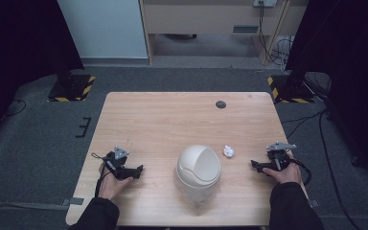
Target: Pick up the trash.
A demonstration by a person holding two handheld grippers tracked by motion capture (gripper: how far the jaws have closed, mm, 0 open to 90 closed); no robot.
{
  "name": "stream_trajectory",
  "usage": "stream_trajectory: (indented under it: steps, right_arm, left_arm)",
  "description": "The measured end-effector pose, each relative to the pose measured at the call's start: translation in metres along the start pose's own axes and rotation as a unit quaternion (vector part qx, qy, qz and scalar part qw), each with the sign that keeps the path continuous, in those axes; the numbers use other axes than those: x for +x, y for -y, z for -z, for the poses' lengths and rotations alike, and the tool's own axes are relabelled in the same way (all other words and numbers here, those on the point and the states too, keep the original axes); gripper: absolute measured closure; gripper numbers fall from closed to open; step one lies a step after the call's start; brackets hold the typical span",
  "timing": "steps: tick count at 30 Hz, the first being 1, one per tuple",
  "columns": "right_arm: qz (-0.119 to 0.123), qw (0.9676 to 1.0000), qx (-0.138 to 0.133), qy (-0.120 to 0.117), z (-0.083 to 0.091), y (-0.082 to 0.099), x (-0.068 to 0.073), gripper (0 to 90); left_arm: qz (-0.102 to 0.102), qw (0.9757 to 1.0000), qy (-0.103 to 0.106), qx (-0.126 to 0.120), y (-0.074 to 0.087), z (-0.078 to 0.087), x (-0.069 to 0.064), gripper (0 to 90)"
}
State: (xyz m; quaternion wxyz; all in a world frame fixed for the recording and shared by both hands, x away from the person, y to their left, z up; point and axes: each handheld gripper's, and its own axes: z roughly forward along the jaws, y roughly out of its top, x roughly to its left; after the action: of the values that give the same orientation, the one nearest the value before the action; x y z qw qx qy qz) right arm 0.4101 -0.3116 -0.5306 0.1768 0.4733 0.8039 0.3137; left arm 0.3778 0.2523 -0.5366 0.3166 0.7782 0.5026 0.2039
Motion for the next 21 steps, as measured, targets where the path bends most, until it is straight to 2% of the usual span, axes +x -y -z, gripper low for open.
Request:
stream_trajectory:
  steps: [4, 8, 13, 14, 16, 18, 21]
  right_arm:
    - [0.002, 0.9999, 0.014, -0.006, 0.004, -0.002, 0.002, 20.7]
    - [-0.011, 0.9999, -0.008, -0.008, 0.011, -0.007, 0.004, 21.2]
    - [-0.013, 0.9995, -0.022, -0.016, 0.017, -0.012, 0.006, 21.9]
    - [-0.014, 0.9991, -0.035, -0.019, 0.02, -0.015, 0.007, 21.9]
    - [-0.017, 0.9988, -0.041, -0.021, 0.022, -0.017, 0.007, 21.9]
    - [-0.016, 0.9977, -0.063, -0.02, 0.027, -0.022, 0.009, 21.9]
    - [-0.016, 0.9965, -0.079, -0.021, 0.032, -0.027, 0.011, 22.1]
  left_arm:
    - [0.001, 1.0, -0.001, 0.0, 0.0, 0.0, 0.0, 0.0]
    - [0.001, 1.0, -0.001, 0.001, 0.0, 0.0, -0.001, 0.0]
    - [0.001, 1.0, -0.001, 0.0, 0.001, 0.001, -0.001, 0.0]
    - [0.002, 1.0, -0.001, 0.0, 0.001, 0.001, -0.001, 0.0]
    - [0.002, 1.0, -0.001, 0.0, 0.001, 0.001, -0.001, 0.0]
    - [0.002, 1.0, -0.001, 0.0, 0.001, 0.001, -0.002, 0.0]
    - [0.002, 1.0, -0.001, 0.001, 0.001, 0.001, -0.002, 0.0]
